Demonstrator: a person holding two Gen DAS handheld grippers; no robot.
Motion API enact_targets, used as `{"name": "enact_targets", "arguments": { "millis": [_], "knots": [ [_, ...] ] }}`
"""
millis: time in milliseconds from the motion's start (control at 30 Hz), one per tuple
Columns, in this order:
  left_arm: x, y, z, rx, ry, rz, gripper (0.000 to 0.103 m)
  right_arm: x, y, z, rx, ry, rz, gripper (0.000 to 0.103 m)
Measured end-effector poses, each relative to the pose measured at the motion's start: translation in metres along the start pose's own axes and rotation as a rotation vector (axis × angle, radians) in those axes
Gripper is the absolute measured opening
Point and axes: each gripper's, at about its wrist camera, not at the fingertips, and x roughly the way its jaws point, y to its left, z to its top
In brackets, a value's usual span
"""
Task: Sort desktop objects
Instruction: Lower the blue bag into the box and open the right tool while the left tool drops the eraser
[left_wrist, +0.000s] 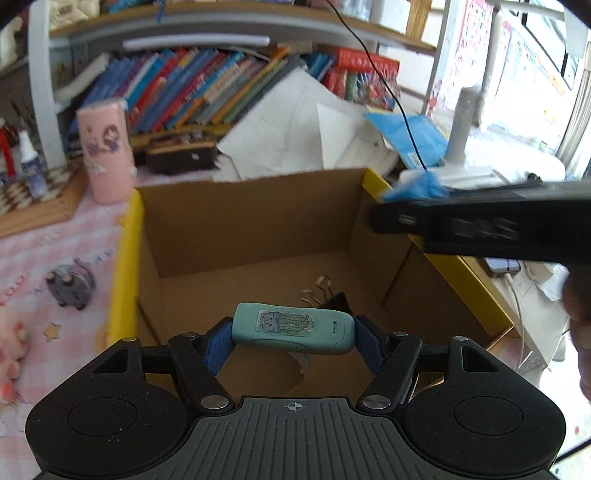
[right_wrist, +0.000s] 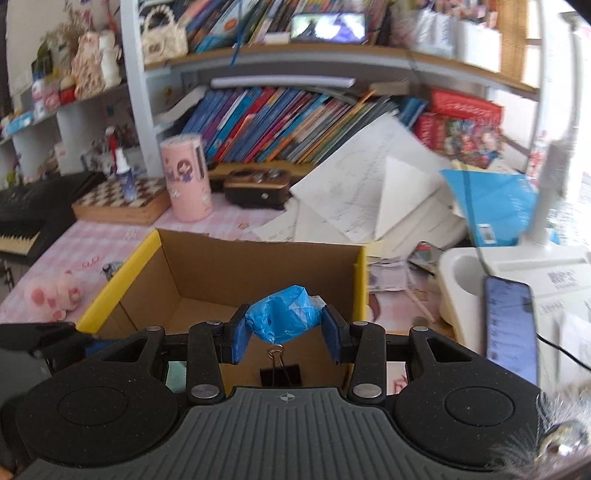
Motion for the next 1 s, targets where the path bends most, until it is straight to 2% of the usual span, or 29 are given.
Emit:
{"name": "enact_targets", "arguments": {
  "millis": [200,367,633,867,1000],
  "knots": [
    [0.017,-0.007,-0.001,-0.012,0.065,-0.014,0.070,0.051,0.010,0.018,-0.092,0.129,0.075,0.038],
    [0.017,0.002,-0.002,-0.045,0.079,0.005,0.070,0.082,0.011,0.021,-0.071,0.234,0.145,0.038],
    [0.021,0.014,-0.002,-0.069,0.116,0.027,0.070,0.107,0.011,0.013,-0.057,0.329,0.147,0.038],
    [0.024,0.014,-0.001,-0.075,0.125,0.027,0.071,0.108,0.008,0.010,-0.060,0.341,0.129,0.039],
    [0.022,0.013,0.000,-0.066,0.113,0.031,0.073,0.106,0.005,0.011,-0.047,0.328,0.131,0.050]
  ]
}}
